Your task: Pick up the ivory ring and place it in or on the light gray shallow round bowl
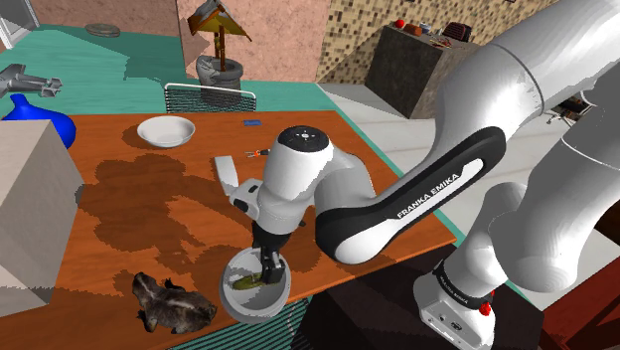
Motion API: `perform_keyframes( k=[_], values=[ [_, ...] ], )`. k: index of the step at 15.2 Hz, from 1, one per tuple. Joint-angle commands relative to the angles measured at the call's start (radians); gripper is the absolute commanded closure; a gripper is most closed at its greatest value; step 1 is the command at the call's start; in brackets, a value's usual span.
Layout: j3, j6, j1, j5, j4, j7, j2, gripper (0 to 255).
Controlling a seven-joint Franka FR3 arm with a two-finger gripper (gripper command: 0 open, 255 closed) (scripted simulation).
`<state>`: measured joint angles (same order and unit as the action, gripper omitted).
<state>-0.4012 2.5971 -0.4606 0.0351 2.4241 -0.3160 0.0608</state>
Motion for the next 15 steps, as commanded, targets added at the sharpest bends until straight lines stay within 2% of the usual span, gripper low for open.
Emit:
perform_keyframes(
  k=[1, 3, 7, 15],
  values=[
    [0.0, 0.0, 0.0, 0.0, 0.0, 0.0, 0.0, 0],
    [0.0, 0.0, 0.0, 0.0, 0.0, 0.0, 0.0, 0],
    [-0.005, -0.128, 0.003, -0.082, -0.015, -0.059, -0.122, 0],
    [-0.003, -0.128, 0.001, -0.082, -0.015, -0.059, -0.122, 0]
  ],
)
